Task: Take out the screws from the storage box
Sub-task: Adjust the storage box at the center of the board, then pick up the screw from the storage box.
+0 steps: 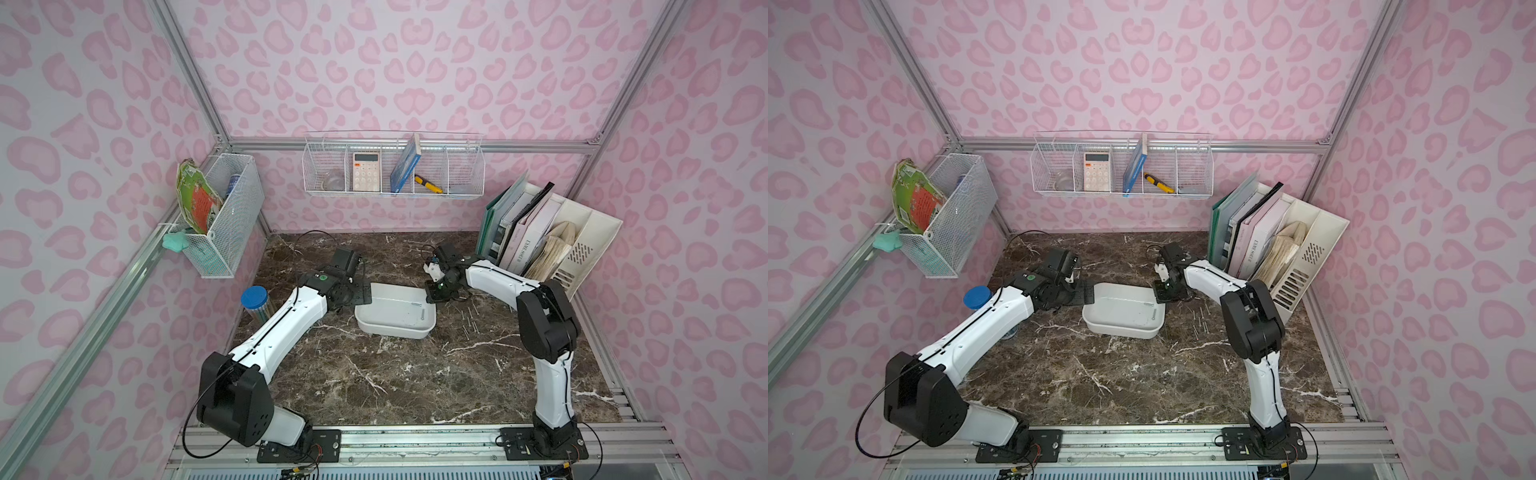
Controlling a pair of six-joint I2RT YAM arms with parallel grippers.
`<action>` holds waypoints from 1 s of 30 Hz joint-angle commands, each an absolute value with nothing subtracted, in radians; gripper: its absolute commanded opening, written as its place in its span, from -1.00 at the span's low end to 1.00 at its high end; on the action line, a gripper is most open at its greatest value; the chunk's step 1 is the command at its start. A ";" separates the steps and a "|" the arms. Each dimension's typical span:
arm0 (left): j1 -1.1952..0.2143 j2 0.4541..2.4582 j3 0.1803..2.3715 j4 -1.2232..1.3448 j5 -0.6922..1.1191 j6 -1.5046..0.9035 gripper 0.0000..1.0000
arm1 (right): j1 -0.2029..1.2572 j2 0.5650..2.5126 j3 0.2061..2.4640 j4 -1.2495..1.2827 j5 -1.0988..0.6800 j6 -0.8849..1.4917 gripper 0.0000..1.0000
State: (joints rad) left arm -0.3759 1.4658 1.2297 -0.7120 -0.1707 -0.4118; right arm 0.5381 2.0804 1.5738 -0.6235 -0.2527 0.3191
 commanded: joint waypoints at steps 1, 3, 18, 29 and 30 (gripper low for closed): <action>-0.376 1.474 1.238 -0.742 -0.159 -0.405 0.94 | 0.546 2.091 1.588 -0.665 -0.167 0.308 -0.75; -0.376 1.477 1.238 -0.741 -0.158 -0.406 0.94 | 0.549 2.091 1.595 -0.667 -0.155 0.307 -0.69; -0.376 1.477 1.238 -0.744 -0.159 -0.407 0.94 | 0.575 2.057 1.639 -0.701 -0.058 0.304 -0.28; -0.376 1.458 1.236 -0.744 -0.187 -0.420 0.94 | 0.643 1.926 1.649 -0.715 0.054 0.300 -0.24; -0.376 1.454 1.233 -0.741 -0.187 -0.421 0.94 | 0.651 1.925 1.651 -0.718 0.057 0.315 -0.26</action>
State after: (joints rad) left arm -0.3759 1.4651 1.2324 -0.7380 -0.1734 -0.4156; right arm 0.6357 1.9312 1.6432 -0.7033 0.0219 0.3019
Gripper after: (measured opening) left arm 0.969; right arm 0.376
